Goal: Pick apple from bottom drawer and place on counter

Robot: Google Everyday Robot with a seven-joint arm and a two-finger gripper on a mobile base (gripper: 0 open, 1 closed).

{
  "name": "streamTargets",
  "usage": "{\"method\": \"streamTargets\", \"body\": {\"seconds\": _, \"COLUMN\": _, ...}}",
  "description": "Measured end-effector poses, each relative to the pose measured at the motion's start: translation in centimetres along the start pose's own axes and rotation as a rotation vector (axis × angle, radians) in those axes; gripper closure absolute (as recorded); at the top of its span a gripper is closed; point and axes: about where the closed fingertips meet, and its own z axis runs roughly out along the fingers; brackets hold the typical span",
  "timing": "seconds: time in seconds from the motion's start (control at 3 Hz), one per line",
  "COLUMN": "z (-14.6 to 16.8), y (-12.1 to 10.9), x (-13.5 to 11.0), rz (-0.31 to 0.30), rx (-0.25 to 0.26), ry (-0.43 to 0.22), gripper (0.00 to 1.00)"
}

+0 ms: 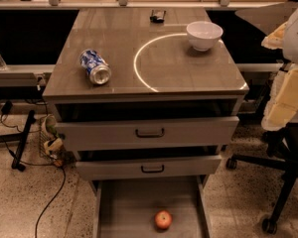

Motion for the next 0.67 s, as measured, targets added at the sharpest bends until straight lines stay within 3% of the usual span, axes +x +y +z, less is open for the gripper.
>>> {"method": "streamTargets", "body": {"seconds": 0.33, "z": 0.0, "y": 0.0, "x": 0.0, "rz": 0.0, "rx": 0.0, "ry": 0.0, "gripper": 0.0}}
{"method": "streamTargets", "body": {"seconds": 0.67, "z": 1.8, "y": 0.6, "x": 0.4, "rz": 0.02, "rx": -0.031, "ry": -0.031, "gripper": 0.0}}
